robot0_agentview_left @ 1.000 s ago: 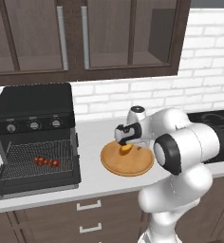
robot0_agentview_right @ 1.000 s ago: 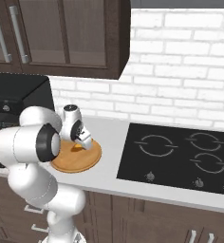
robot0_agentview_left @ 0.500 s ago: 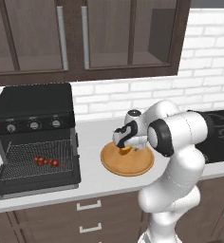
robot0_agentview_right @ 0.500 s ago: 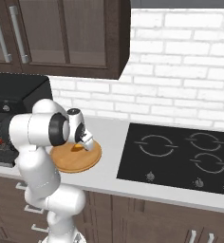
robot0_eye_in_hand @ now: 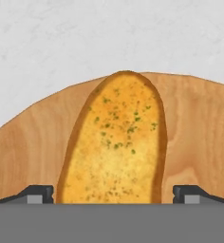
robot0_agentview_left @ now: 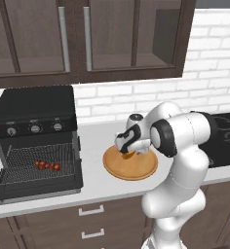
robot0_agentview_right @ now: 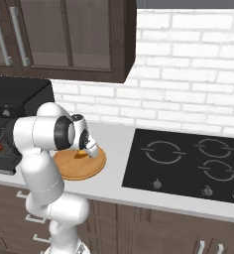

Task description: Pick up the kebab skewer and baguette bread, and place them inside the toaster oven. Close the toaster oven door and start by setting the timer.

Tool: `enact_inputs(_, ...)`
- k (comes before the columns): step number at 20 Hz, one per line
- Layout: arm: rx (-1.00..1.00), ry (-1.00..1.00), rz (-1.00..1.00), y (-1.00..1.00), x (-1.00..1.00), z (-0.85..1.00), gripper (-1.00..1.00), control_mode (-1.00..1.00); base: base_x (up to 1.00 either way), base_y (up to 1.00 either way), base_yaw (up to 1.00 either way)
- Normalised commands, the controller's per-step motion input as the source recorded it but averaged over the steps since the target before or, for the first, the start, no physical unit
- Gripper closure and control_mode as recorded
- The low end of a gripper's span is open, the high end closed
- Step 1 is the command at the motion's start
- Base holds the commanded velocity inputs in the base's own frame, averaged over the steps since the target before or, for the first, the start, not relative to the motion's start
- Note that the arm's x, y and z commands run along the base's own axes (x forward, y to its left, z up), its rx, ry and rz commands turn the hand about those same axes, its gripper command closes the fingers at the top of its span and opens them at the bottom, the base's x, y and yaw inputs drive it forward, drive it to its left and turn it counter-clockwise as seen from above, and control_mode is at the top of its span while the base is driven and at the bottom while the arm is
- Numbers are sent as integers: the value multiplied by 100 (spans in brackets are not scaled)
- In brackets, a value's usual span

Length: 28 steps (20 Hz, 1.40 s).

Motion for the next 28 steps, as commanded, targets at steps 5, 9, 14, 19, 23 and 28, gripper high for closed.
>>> enact_inputs(5,-5,0,0,14,13,-49,-100,-100,0,0,0)
enact_inputs(9,-11,1,0,25,34,-72,-100,-100,0,0,0)
enact_inputs(14,-11,0,0,26,9,-74,100,-100,0,0,0)
enact_inputs(19,-1,-10,0,14,-33,-34,100,-100,0,0,0)
enact_inputs(23,3,-25,0,12,-87,28,100,-100,0,0,0)
enact_inputs(28,3,-24,6,48,-76,94,100,-100,0,0,0)
